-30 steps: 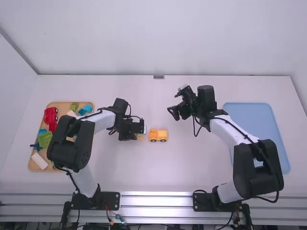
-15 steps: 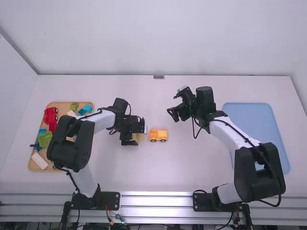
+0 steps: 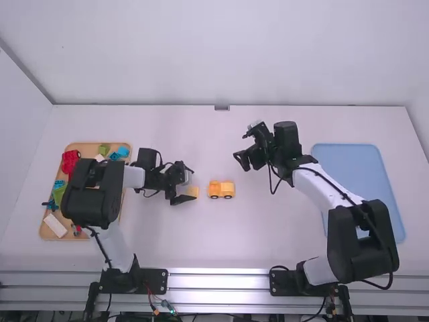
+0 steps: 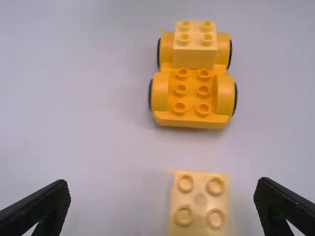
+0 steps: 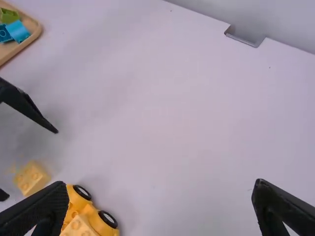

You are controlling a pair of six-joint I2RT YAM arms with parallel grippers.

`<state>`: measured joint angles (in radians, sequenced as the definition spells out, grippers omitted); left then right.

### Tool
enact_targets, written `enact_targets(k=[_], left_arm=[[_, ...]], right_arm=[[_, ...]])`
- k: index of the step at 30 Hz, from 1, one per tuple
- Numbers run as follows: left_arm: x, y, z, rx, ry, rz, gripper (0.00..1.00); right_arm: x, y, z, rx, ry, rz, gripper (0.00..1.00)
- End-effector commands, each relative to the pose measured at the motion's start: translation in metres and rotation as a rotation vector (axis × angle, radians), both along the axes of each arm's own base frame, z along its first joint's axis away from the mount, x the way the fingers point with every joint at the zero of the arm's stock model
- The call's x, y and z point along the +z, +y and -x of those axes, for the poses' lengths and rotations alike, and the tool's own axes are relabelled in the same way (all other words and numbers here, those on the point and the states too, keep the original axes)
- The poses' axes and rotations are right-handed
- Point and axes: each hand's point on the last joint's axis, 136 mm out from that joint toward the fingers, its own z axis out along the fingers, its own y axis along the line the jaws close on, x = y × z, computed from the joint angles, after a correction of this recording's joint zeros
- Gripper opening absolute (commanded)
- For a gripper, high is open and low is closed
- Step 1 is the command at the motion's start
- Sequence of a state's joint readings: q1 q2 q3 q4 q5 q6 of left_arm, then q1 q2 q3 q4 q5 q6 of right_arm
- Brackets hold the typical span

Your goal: Assemble lego blocks to make yellow taxi

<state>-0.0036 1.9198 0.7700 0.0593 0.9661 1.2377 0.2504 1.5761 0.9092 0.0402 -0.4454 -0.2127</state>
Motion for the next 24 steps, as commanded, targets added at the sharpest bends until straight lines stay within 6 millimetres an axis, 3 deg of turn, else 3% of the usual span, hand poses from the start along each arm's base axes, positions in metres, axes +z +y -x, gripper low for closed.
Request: enact_targets(k=[1,8,11,20,24], left_arm=[[-0.004,-0.006,0.013,0.011,0.099,0.082,0.99],[-0.016,0.001,0.023,-0.029,0.075,0.053,0.96],[-0.016,0.006,0.024,-0.030,0.071,0.055,0.82],[-0.011,0.004,0.024,-0.052,0.027,0.081,0.69],[-0.013,0.005,0.030,-0.078,-0.005,0.081,0.57]], right_arm=[[0.002,-0.001,0.003,0.001,-0.004,-0.002,0.98],[0.002,-0.001,0.003,0.002,-0.004,-0.002,0.98],[0.003,-0.001,0.002,0.001,-0.006,-0.003,0.98],[0.006,0.007,0.007,0.046,-0.007,-0.034,0.98],[0.006,0.007,0.007,0.054,-0.012,-0.026,0.98]])
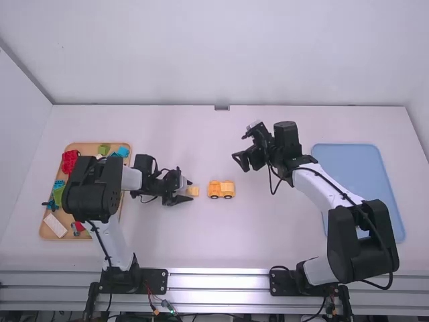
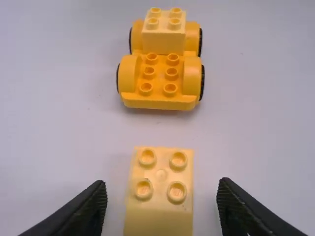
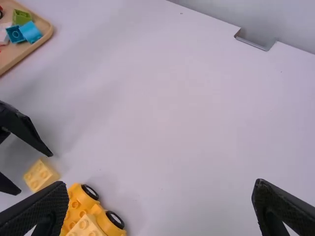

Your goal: Assemble lego blocks to make yellow taxi

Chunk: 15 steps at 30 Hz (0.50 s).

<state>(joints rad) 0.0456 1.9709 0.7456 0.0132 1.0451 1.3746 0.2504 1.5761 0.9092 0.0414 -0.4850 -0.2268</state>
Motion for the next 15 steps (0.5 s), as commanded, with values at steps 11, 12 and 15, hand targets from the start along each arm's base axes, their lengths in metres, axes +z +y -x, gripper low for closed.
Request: enact_targets(k=[11,12,15], left_arm=[[-0.0036,-0.0057,0.0130,-0.031,-0.011,0.034,0.52],[-0.0045,-0.0055,0.0124,-0.028,-0.009,0.035,0.50],[-0.0077,-0.0057,0.0123,-0.030,-0.009,0.034,0.49]], right_arm=[[0.0066,0.0069,0.0075,0.049,-0.005,-0.036,0.98],[0.0069,0.0071,0.0074,0.050,-0.006,-0.037,0.98],[0.0067,0.0071,0.0076,0.050,-0.005,-0.037,0.98]])
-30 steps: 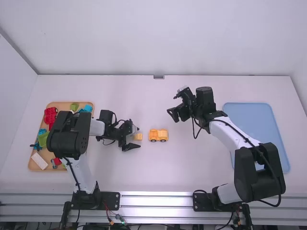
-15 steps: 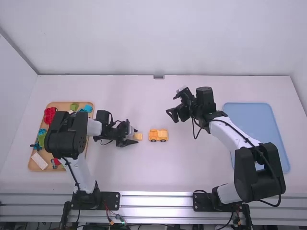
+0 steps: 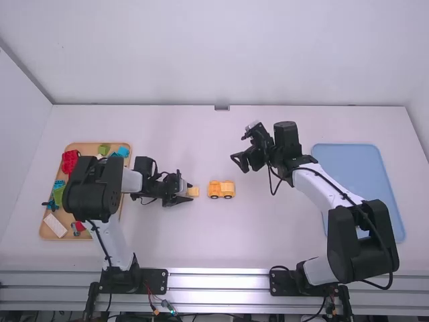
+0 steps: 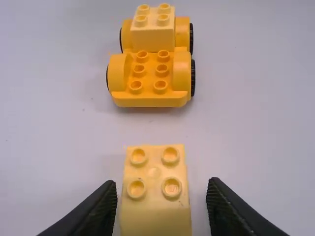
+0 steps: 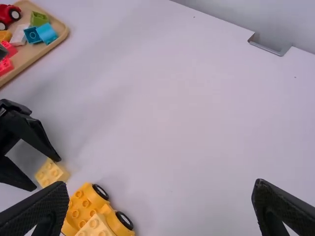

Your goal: Assemble lego blocks to make yellow taxi

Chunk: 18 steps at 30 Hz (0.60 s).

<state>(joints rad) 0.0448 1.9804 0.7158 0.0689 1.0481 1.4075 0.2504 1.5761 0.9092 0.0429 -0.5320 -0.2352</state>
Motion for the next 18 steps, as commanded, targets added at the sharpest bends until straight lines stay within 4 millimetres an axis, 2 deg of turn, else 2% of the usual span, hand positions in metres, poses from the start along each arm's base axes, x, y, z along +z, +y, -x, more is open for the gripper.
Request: enact_targets(k=[1,4,7,14,18], left_arm=[[-0.003,-0.005,0.009,-0.013,0.039,0.037,0.49],[-0.003,-0.005,0.008,-0.015,0.034,0.036,0.45],[-0.003,-0.005,0.007,-0.015,0.021,0.036,0.34],[0.000,-0.004,0.002,-0.012,-0.014,0.046,0.21],[0.012,-0.009,0.000,-0.031,-0.039,0.111,0.27]], right_arm=[[0.004,0.001,0.003,0.010,-0.005,-0.011,0.98],[0.003,0.001,0.004,0.011,-0.001,-0.010,0.98],[0.003,0.001,0.004,0.010,-0.002,-0.010,0.98],[0.003,0.001,0.004,0.008,0.002,-0.011,0.98],[0.004,0.001,0.003,0.008,-0.004,-0.013,0.98]])
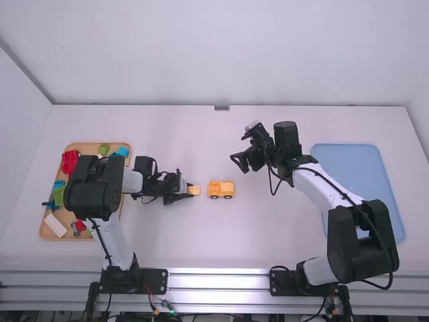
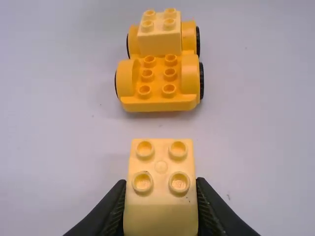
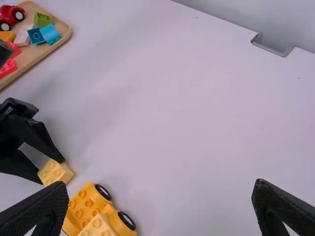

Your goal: Assemble lego blocks to make yellow taxi

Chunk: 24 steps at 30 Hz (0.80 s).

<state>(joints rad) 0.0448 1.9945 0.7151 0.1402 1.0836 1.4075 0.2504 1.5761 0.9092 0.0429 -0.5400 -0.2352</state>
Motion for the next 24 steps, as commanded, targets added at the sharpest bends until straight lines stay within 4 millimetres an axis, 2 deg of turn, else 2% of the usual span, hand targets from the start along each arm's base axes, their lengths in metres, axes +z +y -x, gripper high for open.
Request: enact_targets(k=[1,6,10,12,13,15,18,24], left_arm=[[0.011,-0.007,0.007,-0.028,0.016,0.093,0.27],[0.026,-0.010,0.003,-0.031,0.046,0.140,0.29],[0.040,-0.013,-0.001,-0.023,0.096,0.154,0.24],[0.046,-0.015,-0.002,-0.036,0.076,0.143,0.20],[0.046,-0.016,-0.002,-0.037,0.075,0.143,0.20],[0.051,-0.022,-0.002,-0.052,0.078,0.155,0.20],[0.053,-0.029,-0.002,-0.062,0.095,0.155,0.20],[0.052,-0.046,-0.001,-0.097,0.095,0.126,0.16]], right_arm=[[0.003,0.000,0.002,0.002,-0.006,-0.006,0.98],[-0.005,-0.001,0.011,0.090,-0.049,0.071,0.99],[-0.029,-0.002,0.026,0.186,-0.101,0.120,0.98],[-0.045,0.006,0.041,0.262,-0.175,0.066,0.98],[-0.045,0.006,0.042,0.268,-0.181,0.062,0.98],[-0.051,0.011,0.063,0.357,-0.256,-0.021,0.98],[-0.058,0.012,0.082,0.428,-0.276,-0.102,0.98],[-0.087,0.019,0.093,0.550,-0.227,-0.165,0.98]])
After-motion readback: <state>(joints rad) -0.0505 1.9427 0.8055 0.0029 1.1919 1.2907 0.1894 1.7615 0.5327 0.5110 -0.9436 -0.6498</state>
